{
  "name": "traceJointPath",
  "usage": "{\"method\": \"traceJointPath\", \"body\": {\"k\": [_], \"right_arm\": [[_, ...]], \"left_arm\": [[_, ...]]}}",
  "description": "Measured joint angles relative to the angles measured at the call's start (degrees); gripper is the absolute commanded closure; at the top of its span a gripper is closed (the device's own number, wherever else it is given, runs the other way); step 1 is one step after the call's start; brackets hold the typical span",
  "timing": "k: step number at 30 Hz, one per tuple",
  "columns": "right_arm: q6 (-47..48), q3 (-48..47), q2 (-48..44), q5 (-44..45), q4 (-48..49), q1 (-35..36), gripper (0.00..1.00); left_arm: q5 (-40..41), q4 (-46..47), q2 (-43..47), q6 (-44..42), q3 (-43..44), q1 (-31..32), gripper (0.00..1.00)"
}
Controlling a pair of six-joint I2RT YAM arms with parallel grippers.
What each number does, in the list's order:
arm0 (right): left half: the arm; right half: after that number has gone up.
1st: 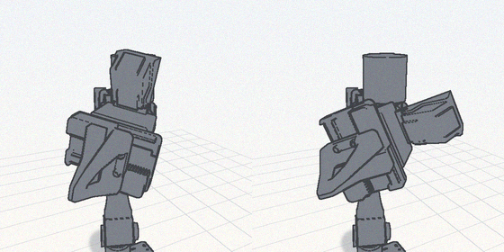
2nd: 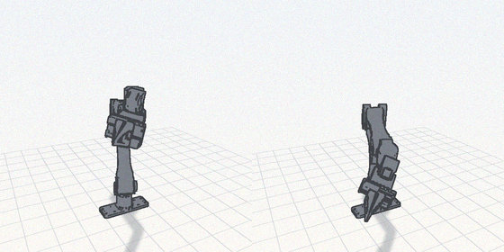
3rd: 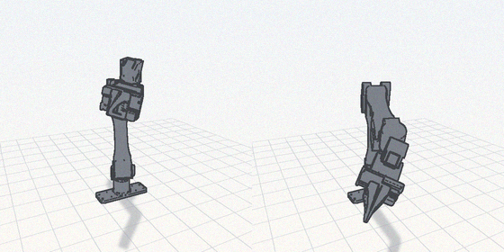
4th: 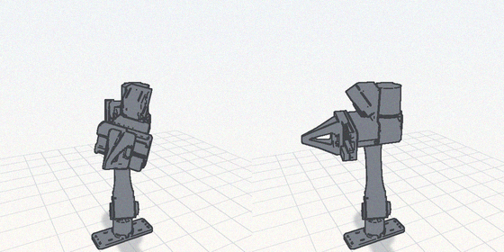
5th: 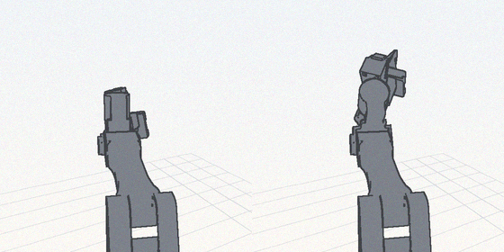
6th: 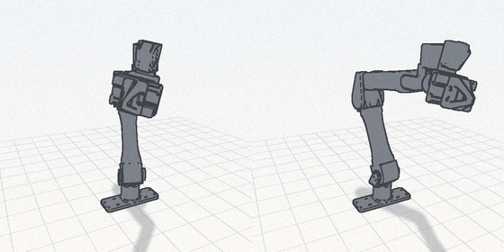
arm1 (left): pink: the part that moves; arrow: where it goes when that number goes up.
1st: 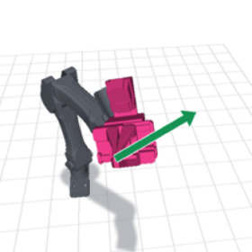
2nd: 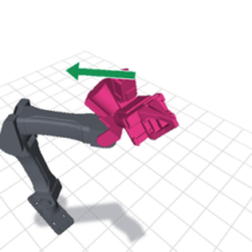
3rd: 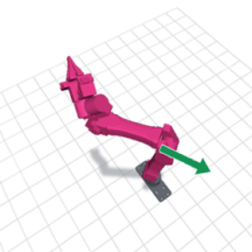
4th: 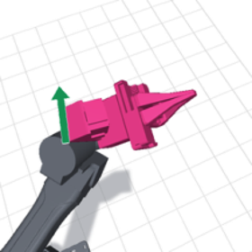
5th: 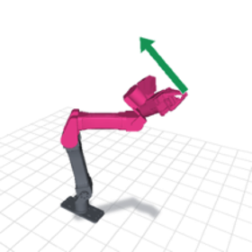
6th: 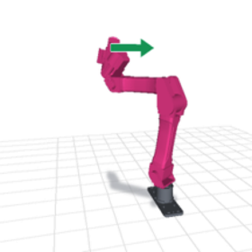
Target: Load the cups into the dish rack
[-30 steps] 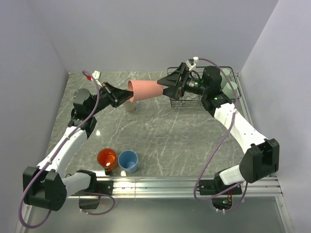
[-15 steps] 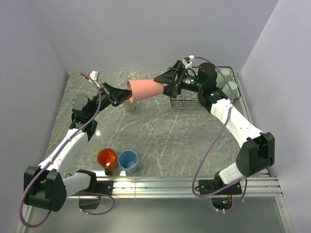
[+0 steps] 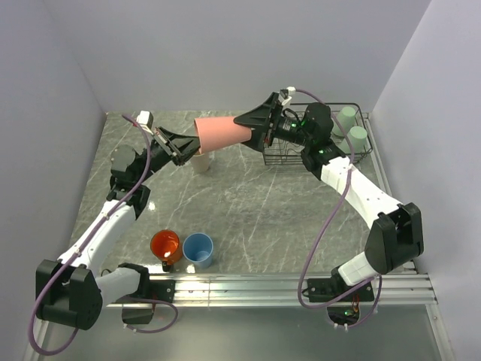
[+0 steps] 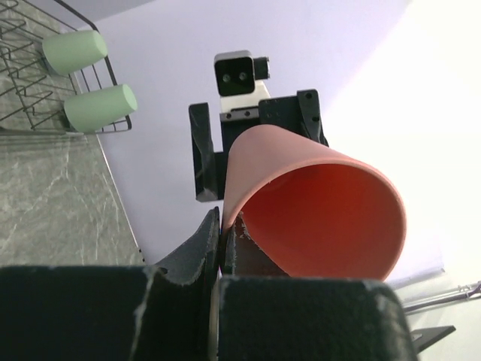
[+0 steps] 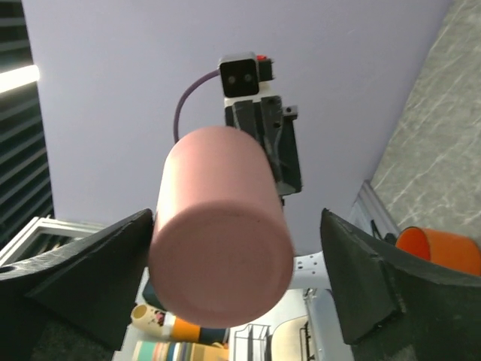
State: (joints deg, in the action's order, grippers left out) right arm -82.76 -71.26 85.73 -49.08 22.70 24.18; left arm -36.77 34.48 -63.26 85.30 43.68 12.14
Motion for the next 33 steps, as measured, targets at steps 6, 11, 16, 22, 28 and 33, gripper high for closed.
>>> {"method": "traceJointPath", "body": {"k": [6, 11, 16, 22, 28, 33], "right_arm": [[-1.95, -1.11, 0.81, -0.07, 1.60, 0.76, 0.53], [-1.95, -1.90, 1.73, -0.02, 1.53, 0.76, 0.85], [-0.48, -3.13, 2.08, -0.52, -1.31, 0.24, 1.00], [13.38, -19.52, 5.31, 0.70, -21.79, -5.64, 1.00], [31.54, -43.47, 13.14, 12.85, -47.41, -17.05, 1.00], [45.40, -64.81, 25.09, 33.33, -65.37, -21.86, 1.00]], "left_arm": [[2.40, -0.48, 0.02, -0.28, 0.09, 0.04, 1.00], [3.21, -0.87, 0.00, -0.28, 0.09, 0.09, 1.00], [2.43, -3.61, -0.24, -2.54, 0.52, 0.22, 0.38], [3.72, -21.49, 1.68, -12.41, 4.07, 0.37, 0.20], [8.26, -41.27, 7.28, -23.26, 5.92, 0.37, 0.21], [11.63, -53.37, 9.92, -28.81, 7.13, 0.37, 0.21]]}}
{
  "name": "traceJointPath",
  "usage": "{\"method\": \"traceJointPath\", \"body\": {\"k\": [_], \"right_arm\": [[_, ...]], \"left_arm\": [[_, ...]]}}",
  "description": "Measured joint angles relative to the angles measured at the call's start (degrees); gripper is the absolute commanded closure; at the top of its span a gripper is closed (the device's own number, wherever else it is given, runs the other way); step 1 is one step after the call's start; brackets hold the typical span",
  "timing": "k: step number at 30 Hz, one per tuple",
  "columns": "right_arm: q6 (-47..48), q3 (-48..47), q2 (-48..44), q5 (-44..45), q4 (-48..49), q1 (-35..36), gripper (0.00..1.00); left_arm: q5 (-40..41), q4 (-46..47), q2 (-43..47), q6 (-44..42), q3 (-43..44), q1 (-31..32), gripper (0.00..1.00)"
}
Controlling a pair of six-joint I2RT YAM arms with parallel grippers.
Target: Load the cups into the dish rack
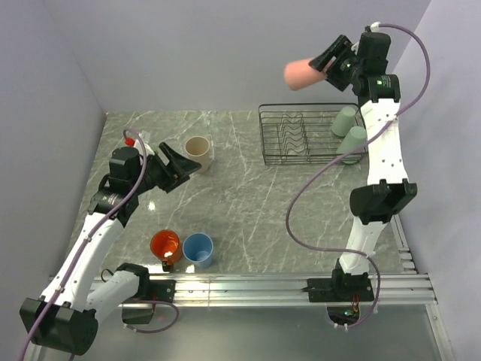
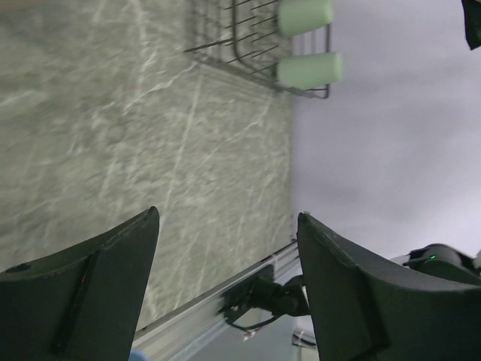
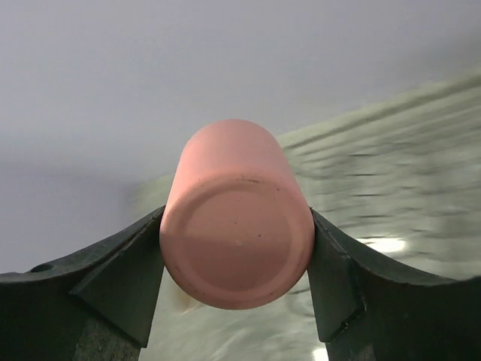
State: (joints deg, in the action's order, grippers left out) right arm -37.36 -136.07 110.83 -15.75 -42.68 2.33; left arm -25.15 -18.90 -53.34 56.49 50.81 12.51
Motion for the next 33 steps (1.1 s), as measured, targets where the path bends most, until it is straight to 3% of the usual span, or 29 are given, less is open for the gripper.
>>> {"method": "traceJointPath", "body": {"k": [7, 13, 33], "right_arm": [[9.18, -2.16, 8.02, 20.85, -10.40, -0.48, 1.00], [12.28, -1.55, 13.29, 29.70, -11.54, -0.50, 1.00], [13.27, -1.84, 24.30, 31.95, -6.01, -0.72, 1.00]], "left_arm": [[2.75, -9.68, 0.35, -2.86, 2.86, 0.00, 0.24], [4.61, -12.83, 1.05, -2.78, 4.59, 0.00, 0.26], [8.76, -20.00, 7.04, 0.35, 4.37, 0.00, 0.28]]}}
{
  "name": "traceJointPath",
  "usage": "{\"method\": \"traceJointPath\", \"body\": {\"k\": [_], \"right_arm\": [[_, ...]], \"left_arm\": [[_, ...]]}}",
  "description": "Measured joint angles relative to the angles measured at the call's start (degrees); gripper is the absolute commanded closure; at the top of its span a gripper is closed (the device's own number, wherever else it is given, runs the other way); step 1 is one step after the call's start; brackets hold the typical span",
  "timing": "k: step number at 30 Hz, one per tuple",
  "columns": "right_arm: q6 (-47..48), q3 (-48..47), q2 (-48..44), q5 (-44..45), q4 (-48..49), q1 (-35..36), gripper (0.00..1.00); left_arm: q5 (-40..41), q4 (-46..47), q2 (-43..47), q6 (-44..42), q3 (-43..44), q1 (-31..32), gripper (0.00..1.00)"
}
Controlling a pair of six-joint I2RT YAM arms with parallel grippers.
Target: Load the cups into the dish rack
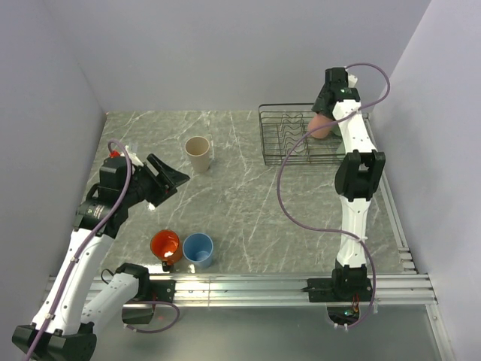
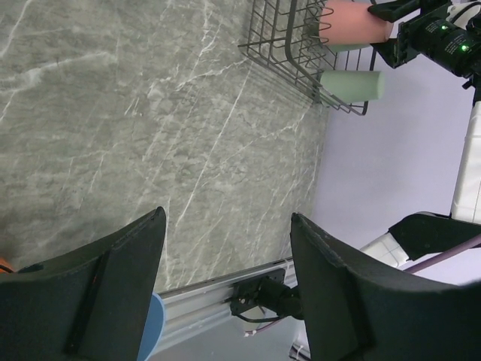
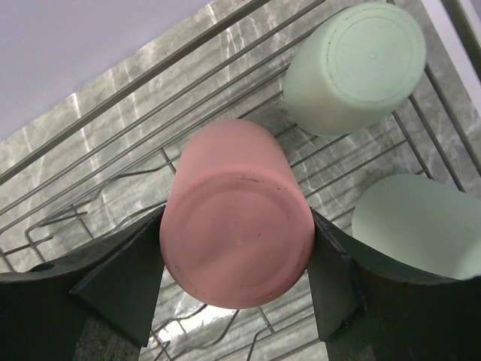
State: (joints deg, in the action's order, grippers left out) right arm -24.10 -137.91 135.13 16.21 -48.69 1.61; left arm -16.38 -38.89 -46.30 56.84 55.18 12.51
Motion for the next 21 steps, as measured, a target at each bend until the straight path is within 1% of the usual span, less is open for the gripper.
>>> {"method": "traceJointPath", "body": {"k": [8, 14, 17, 19, 21], "right_arm": [[-0.33, 0.04, 2.45, 1.18, 0.92, 0.52, 1.00], [-0.79, 2.38, 2.78, 4.39, 6.62, 1.60, 1.00], [-1.75, 2.67, 2.78, 4.81, 8.41, 1.90, 0.75], [-2.27, 2.75, 2.78, 4.74, 8.87, 2.12, 0.55], [-2.91, 2.89, 2.78, 4.76, 8.92, 2.29, 0.44]], "left_arm": [[0.22, -0.42, 0.09, 0.02, -0.85, 0.00, 0.28], [0.20, -1.46, -0.04, -0.22, -0.85, 0.00, 0.28], [0.20, -2.14, -0.20, -0.52, -0.83, 0.00, 0.28], [0.20, -2.75, -0.48, -0.79, -0.83, 0.00, 0.28], [0.20, -3.10, -0.90, -1.31, -0.74, 0.00, 0.28]]}}
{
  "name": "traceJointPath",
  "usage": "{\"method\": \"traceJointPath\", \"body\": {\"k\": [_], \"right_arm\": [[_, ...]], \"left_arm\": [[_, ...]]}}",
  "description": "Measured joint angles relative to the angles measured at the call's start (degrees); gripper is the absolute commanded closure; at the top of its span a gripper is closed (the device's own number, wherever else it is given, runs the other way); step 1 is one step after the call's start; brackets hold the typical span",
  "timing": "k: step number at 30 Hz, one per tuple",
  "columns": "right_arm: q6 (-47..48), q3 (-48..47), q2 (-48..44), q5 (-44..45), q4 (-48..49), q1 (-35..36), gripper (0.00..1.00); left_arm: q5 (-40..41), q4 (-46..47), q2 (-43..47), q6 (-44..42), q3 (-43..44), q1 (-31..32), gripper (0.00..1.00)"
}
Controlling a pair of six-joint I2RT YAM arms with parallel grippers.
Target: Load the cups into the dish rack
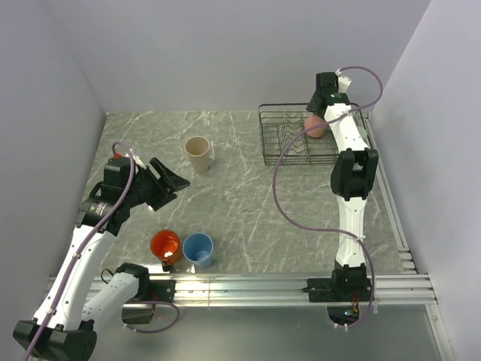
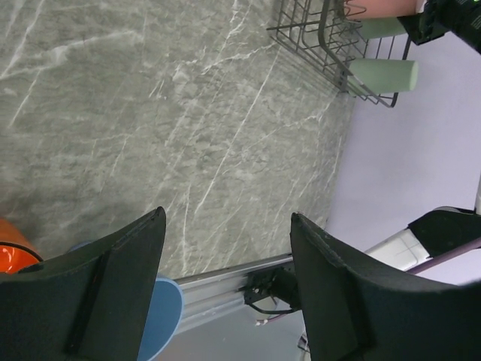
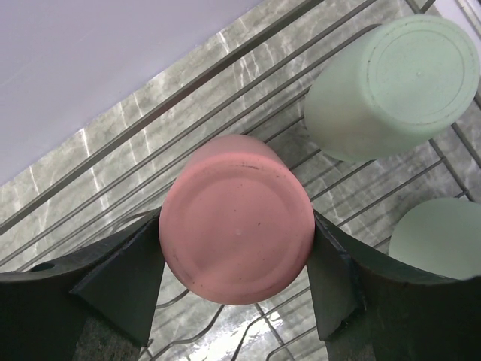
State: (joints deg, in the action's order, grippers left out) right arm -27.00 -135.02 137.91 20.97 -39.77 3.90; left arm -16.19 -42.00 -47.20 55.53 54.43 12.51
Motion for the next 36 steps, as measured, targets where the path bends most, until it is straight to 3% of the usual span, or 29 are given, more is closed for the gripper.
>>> {"method": "traceJointPath", "body": {"k": [3, 4, 6, 15, 22, 25, 29, 36], "right_arm": [[-0.59, 0.44, -0.09, 0.20, 0.33, 0.17, 0.29], [-0.68, 0.85, -0.24, 0.26, 0.61, 0.20, 0.19], [-1.44, 1.75, -0.76, -0.04, 1.11, 0.20, 0.07], [-2.08, 4.35, -1.36, -1.18, -0.44, 0.72, 0.03], [-1.11, 6.05, -8.98, -1.07, -1.99, 0.74, 0.02], [-0.22, 6.05, -14.71, -0.85, -2.49, 0.74, 0.02], [-0.17, 7.08, -24.33, -1.18, -3.98, 0.74, 0.01], [-3.10, 29.38, -51.39, -5.73, -4.68, 4.63, 0.01]], "left_arm": [[0.00, -0.42, -0.66, -0.87, 0.33, 0.00, 0.27], [0.02, -0.57, -0.81, -1.09, 0.46, 0.00, 0.27], [0.00, -0.70, -1.03, -1.57, 0.70, 0.00, 0.27], [-0.50, -0.46, -1.68, -2.91, 0.76, 0.00, 0.26], [-0.44, 0.94, -3.04, -3.85, 0.87, 0.00, 0.26], [0.15, 0.98, -5.33, -4.55, 1.70, 0.00, 0.27], [3.15, 0.90, -11.06, -5.97, 5.09, 0.00, 0.36], [9.40, 2.01, -28.06, -9.75, 16.85, -0.07, 0.34]]}}
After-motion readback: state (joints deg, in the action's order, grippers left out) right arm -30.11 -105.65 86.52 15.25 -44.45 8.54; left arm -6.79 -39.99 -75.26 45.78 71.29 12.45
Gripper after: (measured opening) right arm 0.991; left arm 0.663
